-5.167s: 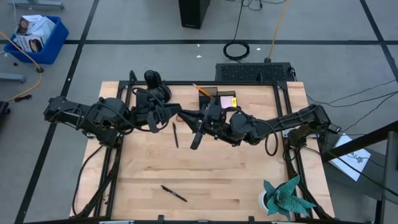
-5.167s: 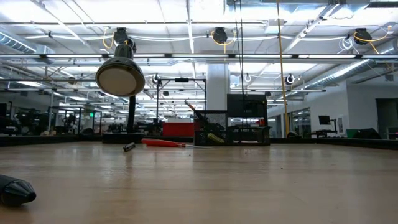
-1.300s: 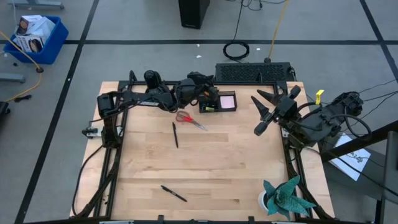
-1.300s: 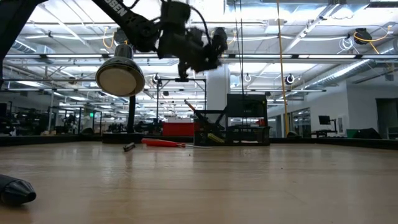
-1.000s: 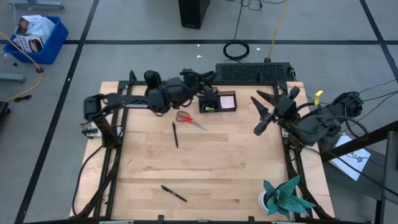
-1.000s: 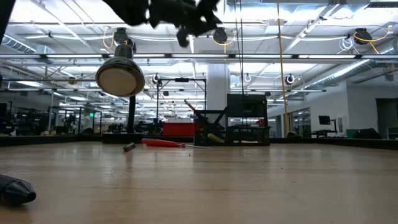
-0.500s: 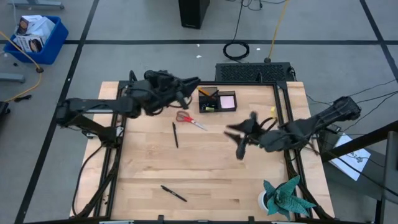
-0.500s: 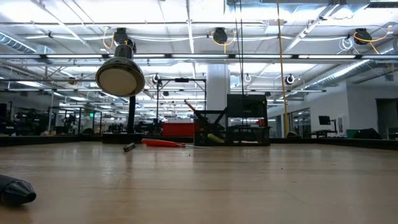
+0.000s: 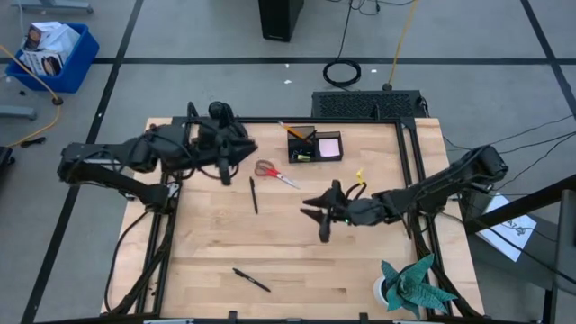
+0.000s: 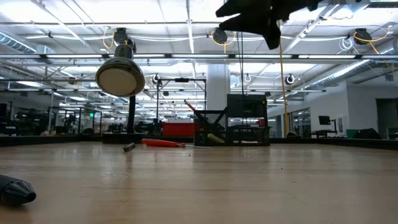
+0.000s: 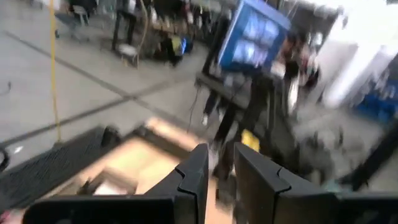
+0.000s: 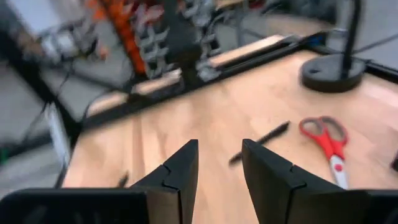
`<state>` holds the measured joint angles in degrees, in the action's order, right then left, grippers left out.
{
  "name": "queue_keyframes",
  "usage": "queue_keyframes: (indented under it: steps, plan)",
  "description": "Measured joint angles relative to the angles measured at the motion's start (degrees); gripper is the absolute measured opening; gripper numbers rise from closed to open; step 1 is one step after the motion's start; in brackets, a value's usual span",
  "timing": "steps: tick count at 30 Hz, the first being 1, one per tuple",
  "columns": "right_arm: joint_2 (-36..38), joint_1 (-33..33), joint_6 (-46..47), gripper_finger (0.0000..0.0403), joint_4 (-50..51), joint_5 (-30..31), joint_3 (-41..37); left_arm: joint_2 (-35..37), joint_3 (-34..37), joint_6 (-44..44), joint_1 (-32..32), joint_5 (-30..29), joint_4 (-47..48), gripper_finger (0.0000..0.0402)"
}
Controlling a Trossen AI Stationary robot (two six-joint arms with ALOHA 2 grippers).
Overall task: Pick and place office supplies into organizer
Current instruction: Put the black pen into the black desk organizer
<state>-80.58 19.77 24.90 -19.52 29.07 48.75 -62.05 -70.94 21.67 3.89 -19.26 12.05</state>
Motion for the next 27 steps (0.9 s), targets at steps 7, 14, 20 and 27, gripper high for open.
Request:
queue_keyframes:
  steps: [7, 14, 20, 27]
  plan:
    - [1.78, -3.9, 5.21, 0.0114, -0.36, 0.86, 0.07, 1.18, 0.0, -3.1, 6.49, 8.54, 20.72, 0.0081]
    - [2.82, -3.96, 2.9, 0.0114, 0.63, -0.7, 0.07, -3.74, 0.02, 2.7, 15.53, 10.68, 34.41, 0.0081]
    - [2.84, -3.92, 4.67, 0.0114, 5.71, -7.25, 0.07, -10.02, 0.02, 7.41, 23.14, 12.84, 38.36, 0.0081]
    - [2.84, -3.91, 4.89, 0.0114, 9.24, -9.89, 0.07, -21.17, 0.02, 2.06, 30.94, 10.93, 38.49, 0.0081]
